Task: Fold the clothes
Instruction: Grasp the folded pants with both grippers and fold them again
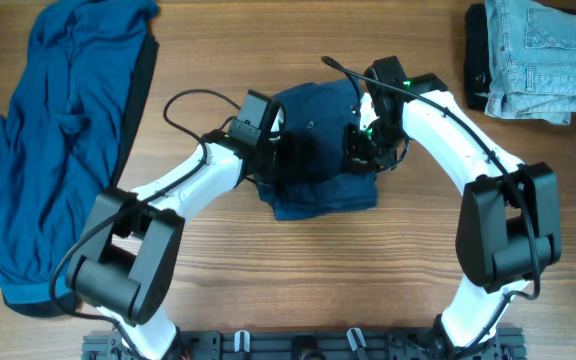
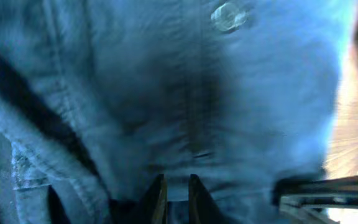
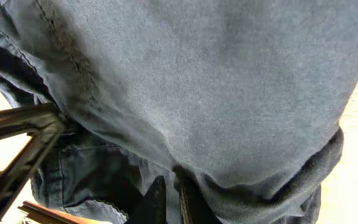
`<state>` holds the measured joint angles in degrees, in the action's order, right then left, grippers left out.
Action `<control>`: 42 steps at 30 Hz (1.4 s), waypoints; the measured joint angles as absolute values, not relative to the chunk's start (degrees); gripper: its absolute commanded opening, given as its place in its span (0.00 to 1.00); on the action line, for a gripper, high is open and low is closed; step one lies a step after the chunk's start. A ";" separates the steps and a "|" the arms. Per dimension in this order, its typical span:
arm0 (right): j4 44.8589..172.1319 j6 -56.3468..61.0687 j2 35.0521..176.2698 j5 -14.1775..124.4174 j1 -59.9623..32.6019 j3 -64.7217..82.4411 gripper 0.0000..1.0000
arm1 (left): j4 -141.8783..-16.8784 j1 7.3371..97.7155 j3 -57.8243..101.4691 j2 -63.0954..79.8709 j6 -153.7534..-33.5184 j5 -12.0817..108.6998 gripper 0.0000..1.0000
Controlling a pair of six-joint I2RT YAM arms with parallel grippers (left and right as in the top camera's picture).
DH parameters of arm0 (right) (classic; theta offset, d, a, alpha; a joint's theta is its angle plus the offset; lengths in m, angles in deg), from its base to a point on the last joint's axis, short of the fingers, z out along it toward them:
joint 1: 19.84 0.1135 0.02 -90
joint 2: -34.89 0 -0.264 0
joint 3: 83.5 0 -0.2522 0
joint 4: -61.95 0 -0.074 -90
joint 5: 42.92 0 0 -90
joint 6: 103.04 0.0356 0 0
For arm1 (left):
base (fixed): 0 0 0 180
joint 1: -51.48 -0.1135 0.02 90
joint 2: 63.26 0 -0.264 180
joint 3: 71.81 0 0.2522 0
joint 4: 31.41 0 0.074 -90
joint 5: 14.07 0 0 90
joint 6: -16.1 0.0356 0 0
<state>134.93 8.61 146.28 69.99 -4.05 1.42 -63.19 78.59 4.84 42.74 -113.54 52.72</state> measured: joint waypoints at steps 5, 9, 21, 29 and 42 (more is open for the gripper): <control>135.48 8.48 146.28 69.93 -4.05 1.81 0.20 | -68.68 78.48 4.84 44.75 -113.69 51.89 0.21; 132.55 8.48 146.24 69.51 -4.05 5.18 0.23 | -72.40 76.54 4.84 44.75 -113.69 50.89 0.15; 127.50 9.09 146.09 67.65 -4.21 11.43 0.08 | -77.14 68.71 4.84 44.48 -111.02 50.56 0.12; 133.88 9.25 140.45 66.06 -4.31 0.48 0.34 | -76.64 68.89 4.80 23.48 -107.13 50.76 0.28; 114.12 10.08 141.50 66.08 -4.80 -0.77 0.34 | -71.70 82.72 4.77 36.99 -114.70 48.99 0.27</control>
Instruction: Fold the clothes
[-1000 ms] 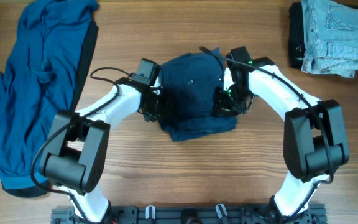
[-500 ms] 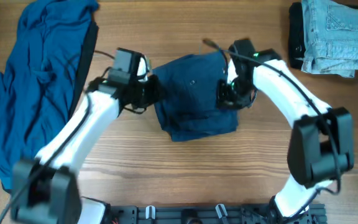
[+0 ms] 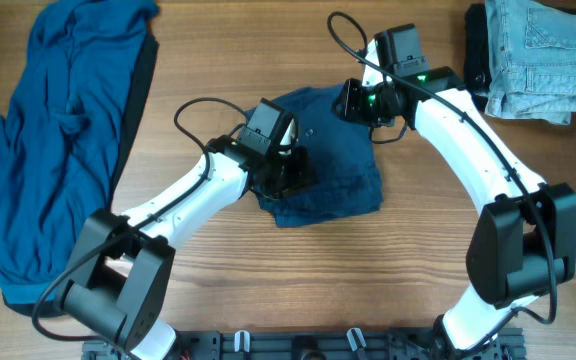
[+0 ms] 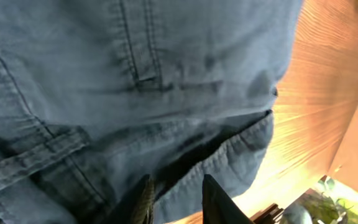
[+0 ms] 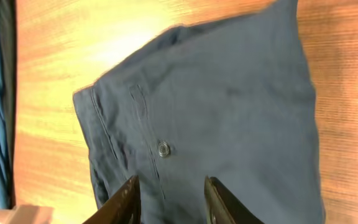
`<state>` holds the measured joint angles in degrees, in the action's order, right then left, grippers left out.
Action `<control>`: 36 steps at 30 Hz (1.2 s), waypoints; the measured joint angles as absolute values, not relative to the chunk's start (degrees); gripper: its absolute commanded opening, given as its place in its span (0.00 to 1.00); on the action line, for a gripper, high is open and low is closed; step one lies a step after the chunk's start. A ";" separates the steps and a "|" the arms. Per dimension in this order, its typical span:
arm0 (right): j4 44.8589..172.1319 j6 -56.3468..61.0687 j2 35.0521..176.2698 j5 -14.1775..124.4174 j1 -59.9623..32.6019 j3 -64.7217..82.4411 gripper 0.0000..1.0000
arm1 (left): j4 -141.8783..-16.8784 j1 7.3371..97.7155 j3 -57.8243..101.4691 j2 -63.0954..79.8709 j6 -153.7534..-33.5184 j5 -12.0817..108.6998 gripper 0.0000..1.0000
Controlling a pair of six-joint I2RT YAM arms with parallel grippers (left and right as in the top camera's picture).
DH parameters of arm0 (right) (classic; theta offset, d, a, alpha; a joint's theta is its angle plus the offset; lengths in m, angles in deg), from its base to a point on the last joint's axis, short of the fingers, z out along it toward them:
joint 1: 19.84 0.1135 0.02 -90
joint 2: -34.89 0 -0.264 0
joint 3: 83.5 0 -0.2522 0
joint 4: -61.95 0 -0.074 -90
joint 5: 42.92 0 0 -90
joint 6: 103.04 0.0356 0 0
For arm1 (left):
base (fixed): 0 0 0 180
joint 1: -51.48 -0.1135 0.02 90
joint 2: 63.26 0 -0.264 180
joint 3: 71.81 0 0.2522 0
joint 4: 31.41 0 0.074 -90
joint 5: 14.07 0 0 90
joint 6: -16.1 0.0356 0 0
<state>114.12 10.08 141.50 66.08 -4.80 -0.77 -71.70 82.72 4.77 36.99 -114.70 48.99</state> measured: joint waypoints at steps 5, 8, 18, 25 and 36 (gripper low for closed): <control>109.18 11.63 141.95 66.08 -6.68 -0.77 0.33 | -71.56 82.59 4.77 37.21 -115.85 49.51 0.27; 105.71 12.24 144.93 66.80 -6.76 -0.79 0.18 | -71.48 82.59 4.80 37.67 -116.25 50.34 0.25; 104.86 12.61 156.66 69.08 -7.27 -0.79 0.27 | -73.07 82.59 4.82 42.93 -116.47 50.56 0.33; 106.63 10.43 156.88 71.79 -10.43 -0.79 0.52 | -75.59 82.20 4.77 43.02 -116.25 50.98 0.36; 122.93 8.33 131.77 71.33 -14.28 -4.22 1.00 | -76.09 82.07 4.60 26.85 -108.68 53.82 0.99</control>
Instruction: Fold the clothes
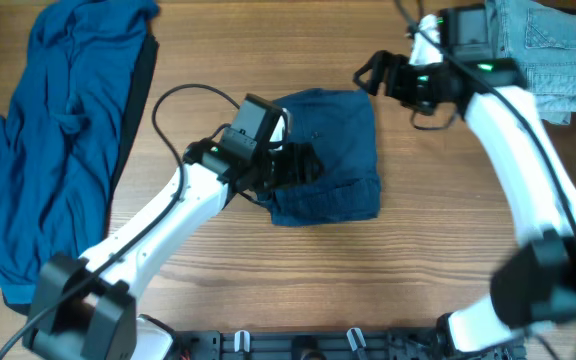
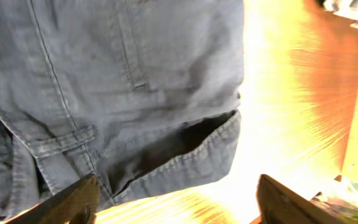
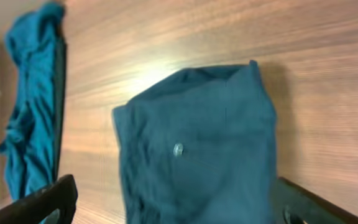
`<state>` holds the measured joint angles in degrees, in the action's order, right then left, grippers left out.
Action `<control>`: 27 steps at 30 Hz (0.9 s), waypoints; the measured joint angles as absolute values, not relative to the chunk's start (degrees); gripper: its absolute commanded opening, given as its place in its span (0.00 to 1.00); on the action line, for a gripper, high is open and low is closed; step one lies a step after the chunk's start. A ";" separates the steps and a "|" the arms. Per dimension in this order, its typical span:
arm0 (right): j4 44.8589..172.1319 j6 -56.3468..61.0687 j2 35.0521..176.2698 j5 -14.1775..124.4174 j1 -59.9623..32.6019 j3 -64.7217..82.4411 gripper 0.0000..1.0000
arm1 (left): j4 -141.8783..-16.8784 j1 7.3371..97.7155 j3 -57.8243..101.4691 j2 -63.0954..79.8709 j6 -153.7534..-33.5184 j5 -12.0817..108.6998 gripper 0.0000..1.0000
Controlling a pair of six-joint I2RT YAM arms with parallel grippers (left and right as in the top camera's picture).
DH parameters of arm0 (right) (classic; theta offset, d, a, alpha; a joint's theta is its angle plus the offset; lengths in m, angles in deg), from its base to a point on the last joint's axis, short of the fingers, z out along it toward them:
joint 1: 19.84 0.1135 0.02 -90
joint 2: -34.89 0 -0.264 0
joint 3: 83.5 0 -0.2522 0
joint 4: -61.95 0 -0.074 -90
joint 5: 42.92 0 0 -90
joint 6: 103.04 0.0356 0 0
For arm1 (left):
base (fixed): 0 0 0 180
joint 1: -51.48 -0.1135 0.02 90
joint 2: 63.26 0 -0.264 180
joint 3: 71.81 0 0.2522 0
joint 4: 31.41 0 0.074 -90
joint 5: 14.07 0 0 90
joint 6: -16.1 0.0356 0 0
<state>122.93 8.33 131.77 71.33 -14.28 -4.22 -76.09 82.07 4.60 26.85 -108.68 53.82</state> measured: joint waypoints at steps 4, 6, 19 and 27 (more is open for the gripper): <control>134.84 6.21 126.33 66.45 -14.39 -5.01 1.00 | -76.46 81.85 4.58 26.02 -107.96 55.59 1.00; 136.02 3.39 127.20 65.14 -14.39 -2.76 0.99 | -76.48 81.67 4.58 26.02 -107.79 57.07 1.00; 132.35 -11.28 146.76 68.51 -14.54 6.42 1.00 | -84.92 74.66 4.58 26.02 -107.59 68.64 1.00; 128.75 -15.54 151.37 75.76 -15.07 5.90 1.00 | -85.09 73.85 4.58 26.02 -107.59 68.85 1.00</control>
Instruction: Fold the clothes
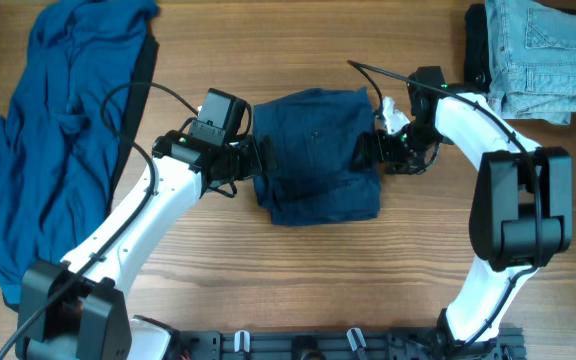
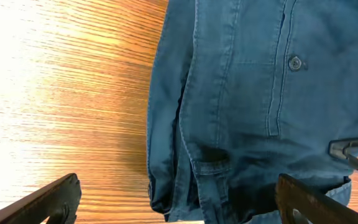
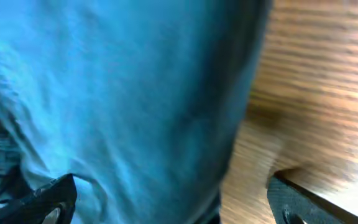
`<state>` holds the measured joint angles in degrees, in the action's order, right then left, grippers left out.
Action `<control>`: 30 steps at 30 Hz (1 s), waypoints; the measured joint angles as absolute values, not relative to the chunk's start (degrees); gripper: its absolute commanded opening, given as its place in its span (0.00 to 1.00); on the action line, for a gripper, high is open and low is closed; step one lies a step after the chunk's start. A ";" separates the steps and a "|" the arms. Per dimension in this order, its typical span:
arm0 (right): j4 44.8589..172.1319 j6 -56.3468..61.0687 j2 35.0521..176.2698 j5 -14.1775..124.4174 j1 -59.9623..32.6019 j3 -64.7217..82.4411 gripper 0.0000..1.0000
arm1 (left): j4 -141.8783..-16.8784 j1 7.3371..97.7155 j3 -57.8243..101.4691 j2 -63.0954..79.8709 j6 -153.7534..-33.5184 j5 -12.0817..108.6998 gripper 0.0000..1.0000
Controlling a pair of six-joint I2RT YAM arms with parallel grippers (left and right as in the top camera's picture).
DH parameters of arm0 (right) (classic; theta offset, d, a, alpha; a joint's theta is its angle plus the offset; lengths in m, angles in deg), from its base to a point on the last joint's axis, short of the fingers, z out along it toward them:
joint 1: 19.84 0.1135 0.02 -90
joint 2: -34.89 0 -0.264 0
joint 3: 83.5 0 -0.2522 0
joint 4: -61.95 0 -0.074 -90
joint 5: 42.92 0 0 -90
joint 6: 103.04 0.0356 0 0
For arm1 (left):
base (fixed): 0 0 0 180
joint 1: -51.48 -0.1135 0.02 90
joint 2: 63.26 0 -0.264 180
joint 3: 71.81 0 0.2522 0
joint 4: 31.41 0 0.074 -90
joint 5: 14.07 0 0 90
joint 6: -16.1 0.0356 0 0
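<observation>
A folded dark blue denim garment with a button lies at the table's centre. At its left edge sits my left gripper, open wide. In the left wrist view the garment shows its stacked fold edges, with the left gripper spread across them and its fingers far apart. On the opposite side, my right gripper is at the right edge, open. The right wrist view is blurred; there the cloth fills the space above the right gripper.
A crumpled blue shirt over a black cloth covers the table's left side. Folded light denim jeans rest on a black garment at the back right corner.
My left gripper has moved left from over the garment's lower left part to its left edge. My right gripper has come down from near the back right to the garment's right edge.
Both grippers were shut on the dark garment at the centre. Then the left one had opened a little on it and the right one stood open above its back edge. Later both were wide open, the right arm far away; now they flank the folded garment.
</observation>
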<state>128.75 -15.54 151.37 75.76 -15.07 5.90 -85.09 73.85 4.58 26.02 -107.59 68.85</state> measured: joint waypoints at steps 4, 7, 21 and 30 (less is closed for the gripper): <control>127.89 -16.02 152.25 79.13 -14.67 5.35 0.99 | -85.09 73.85 4.58 26.04 -107.57 68.83 1.00; 127.30 -16.17 152.93 80.59 -12.86 4.85 0.86 | -85.09 73.85 4.56 26.04 -107.59 68.83 1.00; 121.05 -7.12 156.82 84.03 -10.06 5.59 0.04 | -85.71 73.85 4.56 26.04 -107.59 68.85 1.00; 113.82 -3.17 146.41 80.27 -15.07 6.64 0.04 | -86.58 73.85 4.56 26.04 -107.57 68.85 1.00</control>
